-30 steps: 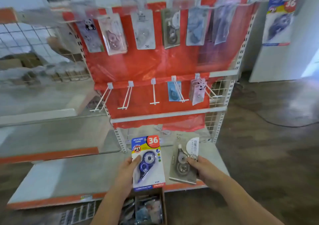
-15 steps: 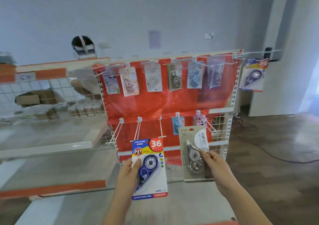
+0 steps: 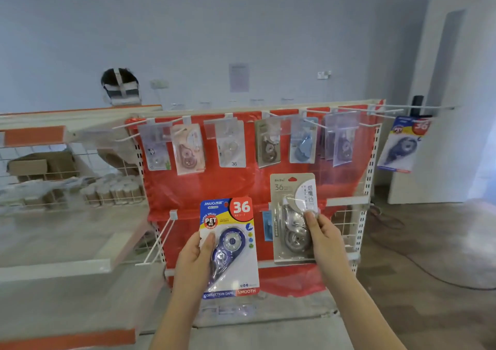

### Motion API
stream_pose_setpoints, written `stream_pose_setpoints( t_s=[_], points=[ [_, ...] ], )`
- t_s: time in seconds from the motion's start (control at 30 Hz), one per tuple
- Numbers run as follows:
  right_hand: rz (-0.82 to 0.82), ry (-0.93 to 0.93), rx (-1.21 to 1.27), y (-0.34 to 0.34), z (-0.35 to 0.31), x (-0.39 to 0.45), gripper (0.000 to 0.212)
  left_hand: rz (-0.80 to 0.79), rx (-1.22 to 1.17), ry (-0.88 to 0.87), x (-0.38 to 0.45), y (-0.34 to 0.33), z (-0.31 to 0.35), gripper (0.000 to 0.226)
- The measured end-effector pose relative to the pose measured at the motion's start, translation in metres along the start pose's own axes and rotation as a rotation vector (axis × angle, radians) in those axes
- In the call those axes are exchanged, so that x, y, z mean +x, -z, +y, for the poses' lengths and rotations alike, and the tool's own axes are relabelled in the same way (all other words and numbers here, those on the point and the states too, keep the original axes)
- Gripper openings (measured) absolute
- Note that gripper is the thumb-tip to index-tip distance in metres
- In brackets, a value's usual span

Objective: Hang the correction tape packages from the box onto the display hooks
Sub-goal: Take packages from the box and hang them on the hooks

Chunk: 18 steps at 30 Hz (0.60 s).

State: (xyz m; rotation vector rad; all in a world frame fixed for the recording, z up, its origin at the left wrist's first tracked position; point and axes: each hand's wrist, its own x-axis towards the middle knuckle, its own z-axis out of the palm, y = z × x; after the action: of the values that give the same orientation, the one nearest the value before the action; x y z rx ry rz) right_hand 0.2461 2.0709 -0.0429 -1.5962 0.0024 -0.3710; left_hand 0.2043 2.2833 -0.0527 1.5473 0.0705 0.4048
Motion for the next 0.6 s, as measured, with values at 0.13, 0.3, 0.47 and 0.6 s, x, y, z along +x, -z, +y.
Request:
stream_pose_setpoints(
  t_s=[0.13,0.3,0.47,0.6],
  points=[
    [-0.017,0.072,-0.051,-0.009,0.0,0.058,0.031,0.027,0.0,-0.016,0.051,-0.025,-0.004,0.016],
    [-0.079,0.143,-0.005,-0.018,-0.014,0.119,0.027,0.093,0.002,-0.008,0.103,-0.049,-0.007,0.016],
    [-0.055,0.233,-0.05,-0.03,-0.023,0.154,0.029,0.105,-0.001,0.01,0.125,-0.057,-0.015,0.015],
    [-0.05,0.269,-0.058,-0.034,-0.02,0.165,0.026,0.101,-0.002,0.027,0.131,-0.057,-0.018,0.015]
  ],
)
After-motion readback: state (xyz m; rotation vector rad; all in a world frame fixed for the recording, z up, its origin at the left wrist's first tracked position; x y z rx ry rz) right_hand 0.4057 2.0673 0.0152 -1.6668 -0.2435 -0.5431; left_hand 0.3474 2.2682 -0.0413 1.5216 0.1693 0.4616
